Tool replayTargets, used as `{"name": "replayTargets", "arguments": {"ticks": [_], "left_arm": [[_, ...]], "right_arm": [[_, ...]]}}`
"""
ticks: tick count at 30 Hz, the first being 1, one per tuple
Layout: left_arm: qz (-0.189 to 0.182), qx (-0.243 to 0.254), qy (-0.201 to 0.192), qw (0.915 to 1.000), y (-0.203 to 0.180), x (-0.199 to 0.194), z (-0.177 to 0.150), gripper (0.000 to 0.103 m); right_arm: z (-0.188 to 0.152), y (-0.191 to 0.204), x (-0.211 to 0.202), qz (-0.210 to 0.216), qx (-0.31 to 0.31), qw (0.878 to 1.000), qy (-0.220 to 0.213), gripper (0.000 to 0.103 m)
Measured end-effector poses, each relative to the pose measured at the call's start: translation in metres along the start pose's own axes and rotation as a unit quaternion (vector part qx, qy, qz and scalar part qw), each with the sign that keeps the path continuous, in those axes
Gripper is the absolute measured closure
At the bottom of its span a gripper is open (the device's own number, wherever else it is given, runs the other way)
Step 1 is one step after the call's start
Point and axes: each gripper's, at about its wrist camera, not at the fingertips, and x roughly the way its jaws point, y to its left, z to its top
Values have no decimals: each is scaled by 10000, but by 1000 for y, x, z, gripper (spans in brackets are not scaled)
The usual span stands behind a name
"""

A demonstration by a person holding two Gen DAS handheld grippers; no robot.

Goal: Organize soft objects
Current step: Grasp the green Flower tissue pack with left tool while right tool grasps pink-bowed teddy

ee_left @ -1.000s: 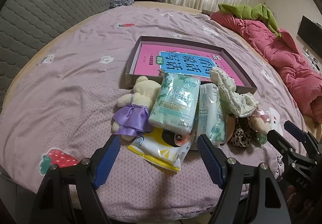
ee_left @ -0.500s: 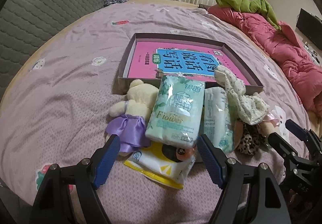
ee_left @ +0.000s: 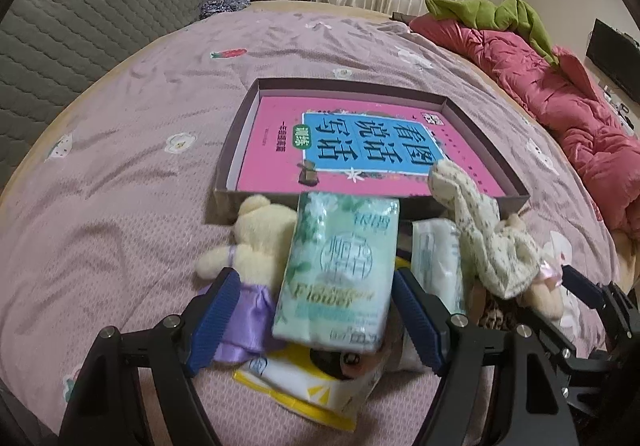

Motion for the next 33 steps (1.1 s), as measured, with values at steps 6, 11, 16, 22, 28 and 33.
{"name": "replayTargets", "arguments": {"ticks": [6,11,16,22,28,33], "left_arm": [[-51,1,27,10000,-1,3,3,30],[-76,-22,19,10000,-1,5,5,35],[-189,-74,83,9998,-2,8,8,47],[-371,-122,91,9992,-3,9,9,51],[-455,-155,59,9988,-2,7,9,52],[-552,-231,-46,9982,1,-2,10,52]], "right_arm": [[8,-6,12,0,120,9999,49,22],[18,-13,22,68,227,9997,65,22],[24,-13,31,213,189,9995,122,22],[23,-18,37,451,213,9985,217,30],[23,-20,30,479,151,9987,67,45],[22,-26,21,462,227,9987,-66,49]]}}
